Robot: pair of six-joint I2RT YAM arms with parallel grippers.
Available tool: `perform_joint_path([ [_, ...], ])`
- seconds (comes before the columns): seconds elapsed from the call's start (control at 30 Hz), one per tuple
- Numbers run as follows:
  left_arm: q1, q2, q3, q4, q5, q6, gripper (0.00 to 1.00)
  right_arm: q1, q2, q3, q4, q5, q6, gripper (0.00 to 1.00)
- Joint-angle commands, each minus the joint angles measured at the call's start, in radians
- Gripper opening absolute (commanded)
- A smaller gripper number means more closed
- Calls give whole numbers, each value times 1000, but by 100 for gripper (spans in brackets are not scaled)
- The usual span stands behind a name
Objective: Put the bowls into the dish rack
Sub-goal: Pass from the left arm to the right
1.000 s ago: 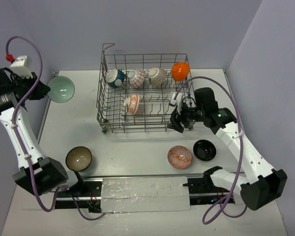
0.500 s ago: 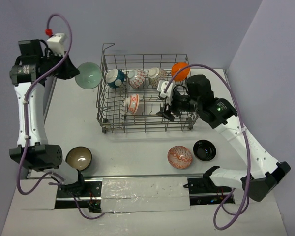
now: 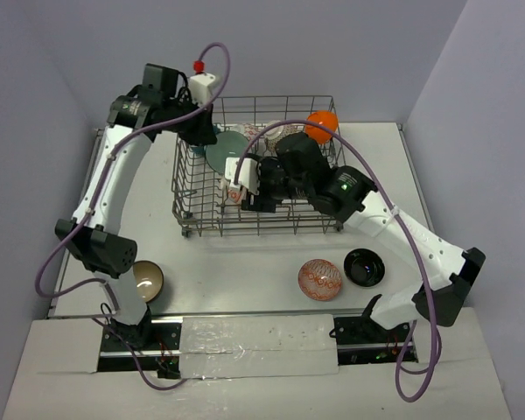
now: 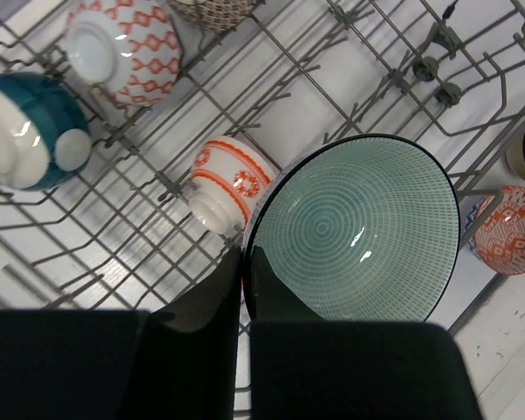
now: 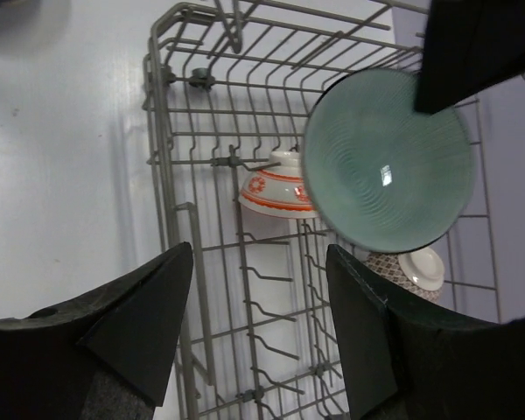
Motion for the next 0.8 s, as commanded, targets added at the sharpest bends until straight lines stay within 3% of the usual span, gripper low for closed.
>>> perform_joint_path([
  [0.0,-56,32,78,-5,-22,28,0,0,-2,85,15,59,-21,70],
  [0.2,-116,44,90,12,-18,32,0,0,9,88,2,56,-18,70],
  [0.77,-127,-31,29,30,-19,40,0,1,81,36,-6,15,-8,68],
])
